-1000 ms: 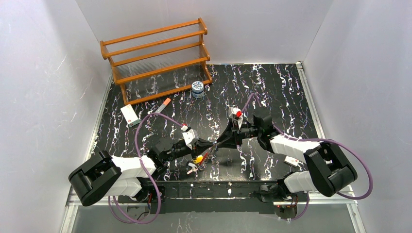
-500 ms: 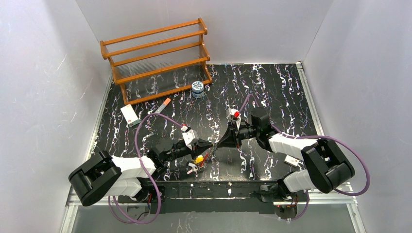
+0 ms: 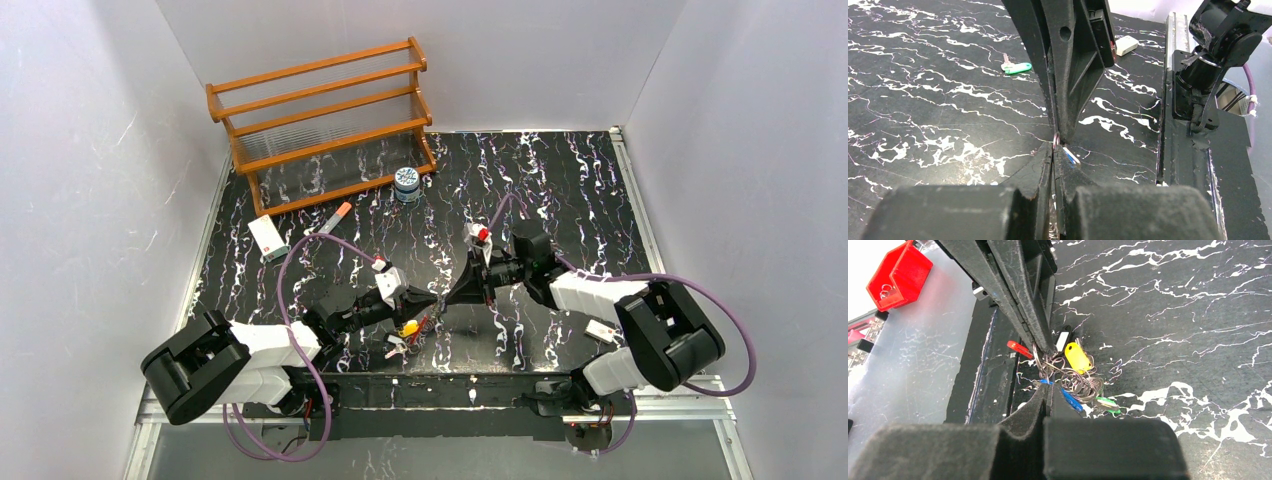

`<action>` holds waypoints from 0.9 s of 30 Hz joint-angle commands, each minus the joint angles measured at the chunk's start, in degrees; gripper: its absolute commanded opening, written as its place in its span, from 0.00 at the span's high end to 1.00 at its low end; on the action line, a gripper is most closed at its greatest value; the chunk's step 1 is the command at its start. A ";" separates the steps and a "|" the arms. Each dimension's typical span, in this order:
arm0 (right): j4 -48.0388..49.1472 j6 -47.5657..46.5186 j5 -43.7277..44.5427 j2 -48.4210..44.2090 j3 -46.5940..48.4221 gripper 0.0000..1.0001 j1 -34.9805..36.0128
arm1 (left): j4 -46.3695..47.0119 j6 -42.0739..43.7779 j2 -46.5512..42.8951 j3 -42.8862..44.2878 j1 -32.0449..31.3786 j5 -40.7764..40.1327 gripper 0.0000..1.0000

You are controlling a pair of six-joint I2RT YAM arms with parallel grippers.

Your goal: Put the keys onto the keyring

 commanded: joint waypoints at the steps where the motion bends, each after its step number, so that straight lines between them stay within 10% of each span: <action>1: -3.61 -2.12 0.47 1.75 3.68 0.99 0.78 | 2.36 0.15 -0.60 0.03 -0.21 -0.48 1.00; 9: -7.84 -5.29 2.68 -0.44 5.25 0.96 1.39 | 2.32 0.06 -0.52 0.16 -0.21 -0.38 1.00; 18: 2.29 -3.18 7.05 -7.94 0.17 0.40 1.35 | 2.32 0.15 -0.19 0.39 -0.21 -0.12 1.00; 27: 6.04 -0.04 4.10 -4.36 0.58 0.47 2.34 | 2.33 0.06 -0.30 0.64 -0.21 -0.04 1.00</action>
